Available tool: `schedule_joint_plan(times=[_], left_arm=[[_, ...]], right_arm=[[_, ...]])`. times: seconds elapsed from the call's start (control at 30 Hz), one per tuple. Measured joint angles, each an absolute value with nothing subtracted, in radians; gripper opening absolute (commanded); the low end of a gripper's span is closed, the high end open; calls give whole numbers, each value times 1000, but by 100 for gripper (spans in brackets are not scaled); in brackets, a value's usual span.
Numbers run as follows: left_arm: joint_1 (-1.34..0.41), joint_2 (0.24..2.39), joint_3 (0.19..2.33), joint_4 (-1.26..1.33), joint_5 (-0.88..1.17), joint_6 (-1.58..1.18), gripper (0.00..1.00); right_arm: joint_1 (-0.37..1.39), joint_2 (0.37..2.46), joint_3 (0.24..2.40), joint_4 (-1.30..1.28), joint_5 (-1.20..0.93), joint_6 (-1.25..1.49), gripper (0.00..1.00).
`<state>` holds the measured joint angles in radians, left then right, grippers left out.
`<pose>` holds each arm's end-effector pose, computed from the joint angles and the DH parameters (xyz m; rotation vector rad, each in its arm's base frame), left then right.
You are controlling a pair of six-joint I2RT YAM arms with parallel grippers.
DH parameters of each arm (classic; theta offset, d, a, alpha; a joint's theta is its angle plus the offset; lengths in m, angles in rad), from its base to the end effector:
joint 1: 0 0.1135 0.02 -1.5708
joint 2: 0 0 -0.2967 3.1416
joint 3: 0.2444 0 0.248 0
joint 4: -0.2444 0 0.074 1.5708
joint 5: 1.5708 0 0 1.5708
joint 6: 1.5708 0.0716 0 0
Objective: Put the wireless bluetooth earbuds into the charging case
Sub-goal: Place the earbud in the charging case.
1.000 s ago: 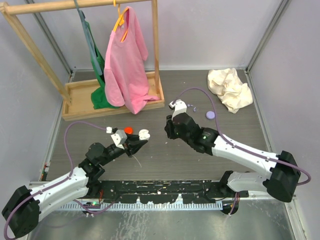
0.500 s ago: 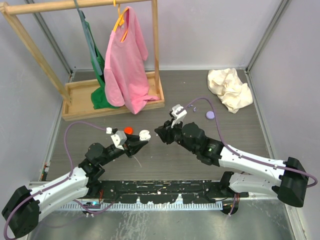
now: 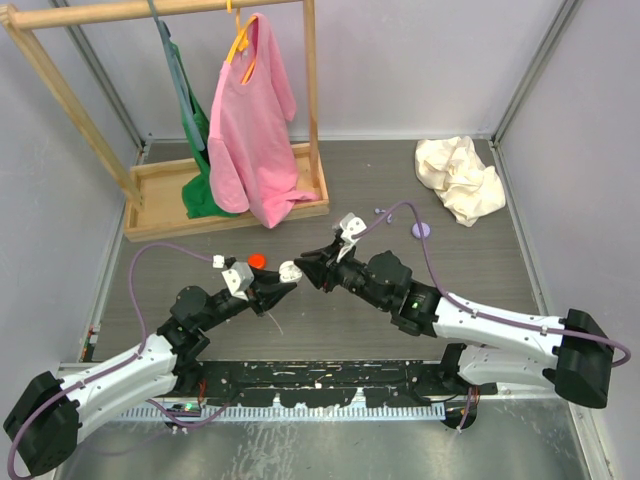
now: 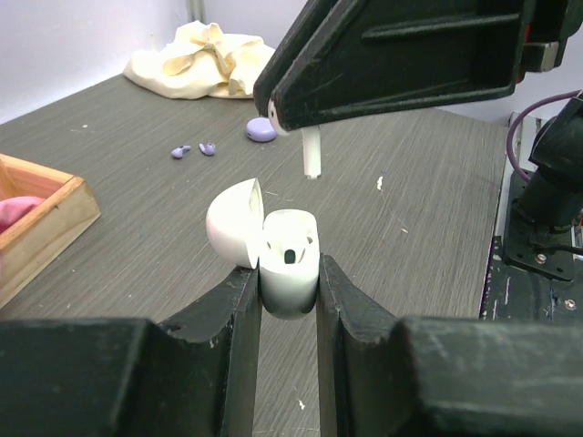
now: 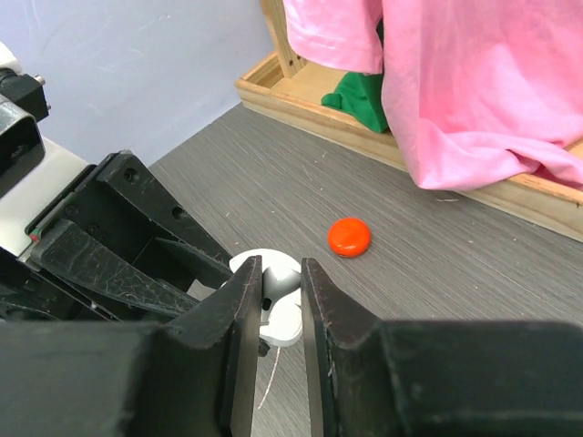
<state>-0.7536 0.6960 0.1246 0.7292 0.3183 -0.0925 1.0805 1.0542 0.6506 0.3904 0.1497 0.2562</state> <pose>0.1067 -0.1309 0.2464 0.7338 1.2923 -0.9163 0.1333 0.2271 0.3303 -0.5514 1.5675 0.9159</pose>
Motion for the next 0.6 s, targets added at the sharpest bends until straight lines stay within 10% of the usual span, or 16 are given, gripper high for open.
schedule_joint_plan(times=[0.6], left_arm=[[-754, 686, 118, 729, 318, -95, 0]], right_arm=[[1115, 1113, 622, 459, 148, 233, 27]])
